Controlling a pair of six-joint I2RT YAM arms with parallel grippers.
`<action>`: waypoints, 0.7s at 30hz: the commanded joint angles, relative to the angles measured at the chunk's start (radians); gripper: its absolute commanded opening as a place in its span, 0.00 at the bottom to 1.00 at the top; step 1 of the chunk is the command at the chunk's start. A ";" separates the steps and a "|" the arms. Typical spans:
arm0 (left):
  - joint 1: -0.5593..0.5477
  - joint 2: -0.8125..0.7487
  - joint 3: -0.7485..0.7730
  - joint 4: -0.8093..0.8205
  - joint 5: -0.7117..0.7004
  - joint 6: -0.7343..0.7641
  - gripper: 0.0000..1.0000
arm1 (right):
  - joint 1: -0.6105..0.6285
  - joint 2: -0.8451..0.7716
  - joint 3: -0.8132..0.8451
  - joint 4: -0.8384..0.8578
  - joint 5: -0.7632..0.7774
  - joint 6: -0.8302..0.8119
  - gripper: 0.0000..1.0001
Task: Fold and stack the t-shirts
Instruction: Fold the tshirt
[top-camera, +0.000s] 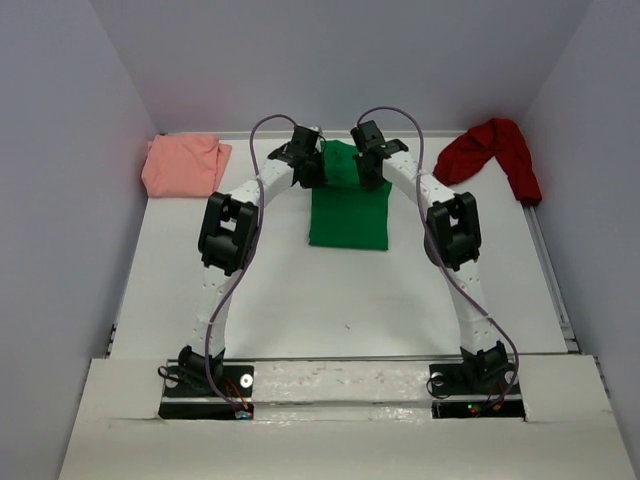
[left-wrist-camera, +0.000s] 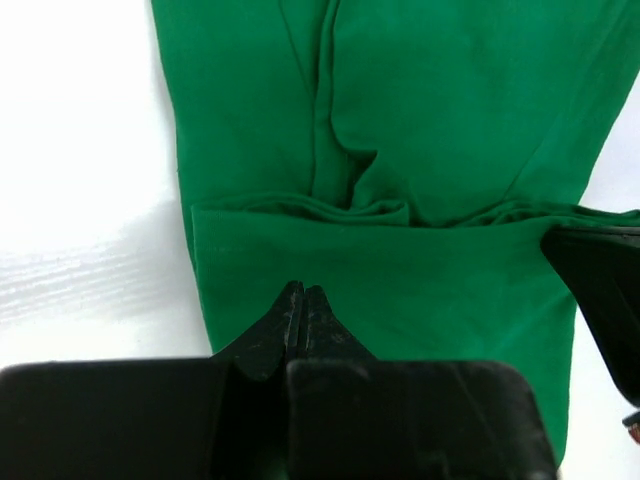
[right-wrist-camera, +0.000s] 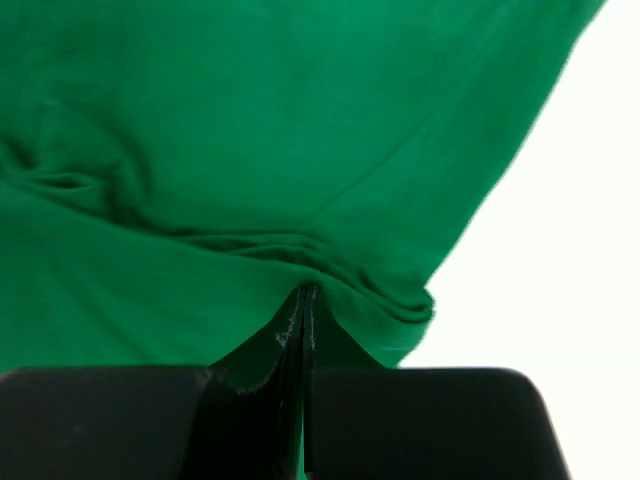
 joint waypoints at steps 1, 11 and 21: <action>-0.005 -0.001 0.090 -0.015 0.027 0.027 0.00 | -0.035 0.005 0.062 -0.041 -0.003 -0.021 0.00; -0.004 0.057 0.133 -0.016 0.040 0.016 0.00 | -0.078 0.024 -0.019 -0.006 -0.036 -0.015 0.00; 0.001 0.099 0.110 -0.009 0.043 0.012 0.00 | -0.078 0.058 -0.080 0.037 -0.071 -0.001 0.00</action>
